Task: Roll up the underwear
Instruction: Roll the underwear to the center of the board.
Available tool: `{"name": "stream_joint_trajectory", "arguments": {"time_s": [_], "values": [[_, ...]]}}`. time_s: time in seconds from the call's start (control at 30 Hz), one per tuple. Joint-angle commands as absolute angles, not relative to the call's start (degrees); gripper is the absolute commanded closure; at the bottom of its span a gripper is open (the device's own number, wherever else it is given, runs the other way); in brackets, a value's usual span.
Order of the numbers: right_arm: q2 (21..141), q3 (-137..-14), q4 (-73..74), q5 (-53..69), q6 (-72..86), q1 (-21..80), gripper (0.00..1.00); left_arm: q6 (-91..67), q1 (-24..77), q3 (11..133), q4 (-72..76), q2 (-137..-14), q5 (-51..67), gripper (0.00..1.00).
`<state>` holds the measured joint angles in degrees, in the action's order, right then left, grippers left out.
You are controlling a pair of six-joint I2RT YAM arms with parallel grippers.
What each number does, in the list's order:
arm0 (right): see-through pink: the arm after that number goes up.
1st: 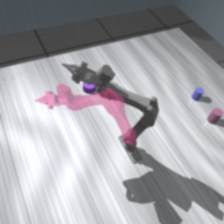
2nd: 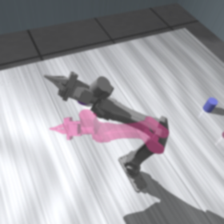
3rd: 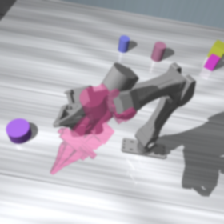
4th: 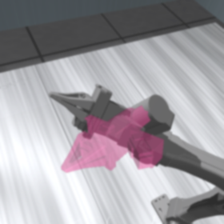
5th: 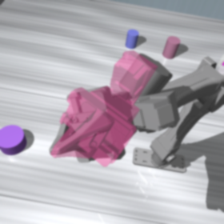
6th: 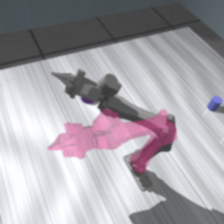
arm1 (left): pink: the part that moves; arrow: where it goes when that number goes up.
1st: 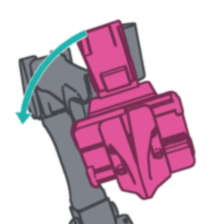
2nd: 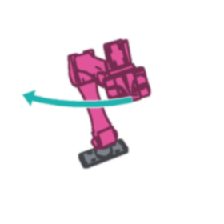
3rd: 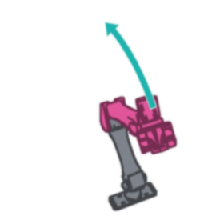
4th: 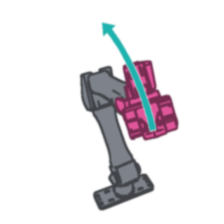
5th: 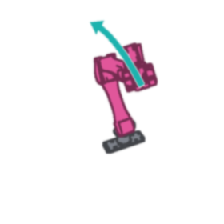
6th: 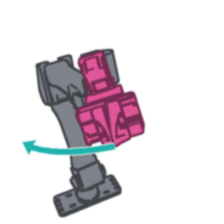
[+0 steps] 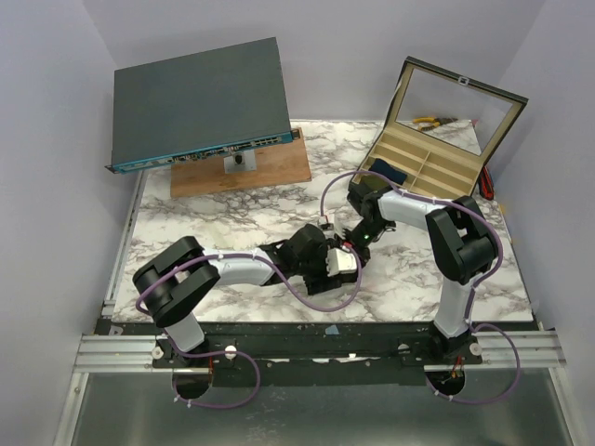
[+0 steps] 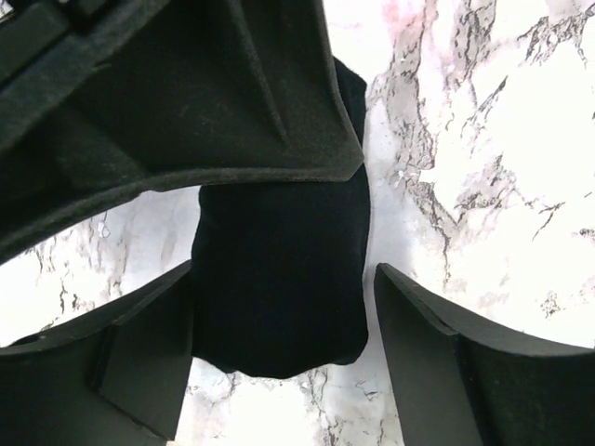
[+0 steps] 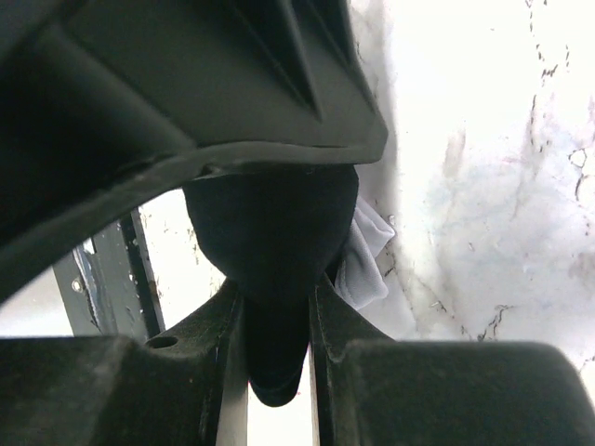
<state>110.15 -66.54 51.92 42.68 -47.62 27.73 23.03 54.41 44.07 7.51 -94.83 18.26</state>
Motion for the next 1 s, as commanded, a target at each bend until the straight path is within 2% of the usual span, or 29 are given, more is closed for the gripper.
{"name": "stream_joint_trajectory", "arguments": {"time_s": [0.0,0.2,0.33,0.5,0.67,0.8,0.97], "values": [[116.8,-61.7,49.9,21.2,-50.4,27.4,0.99,24.9,56.6,44.9,5.3,-96.1,16.8,0.28],[116.9,-61.7,49.8,21.0,-50.1,27.3,0.99,25.9,58.4,45.4,4.3,-97.1,15.1,0.45],[116.6,-61.6,49.7,21.0,-49.9,27.3,0.99,25.9,58.7,46.0,3.6,-98.0,14.3,0.73],[116.4,-61.7,49.4,21.7,-49.0,27.2,0.99,26.1,59.3,47.1,2.3,-99.2,13.5,0.98],[115.4,-61.4,48.2,22.9,-47.1,26.2,0.83,26.2,59.7,48.0,0.2,-100.0,14.6,1.00],[113.4,-61.4,47.8,24.5,-45.8,24.9,0.62,26.0,59.7,48.8,-1.4,-100.7,15.3,1.00],[111.2,-62.0,47.9,26.4,-44.8,22.6,0.53,25.9,59.7,49.1,-2.2,-101.1,15.5,1.00]]}}
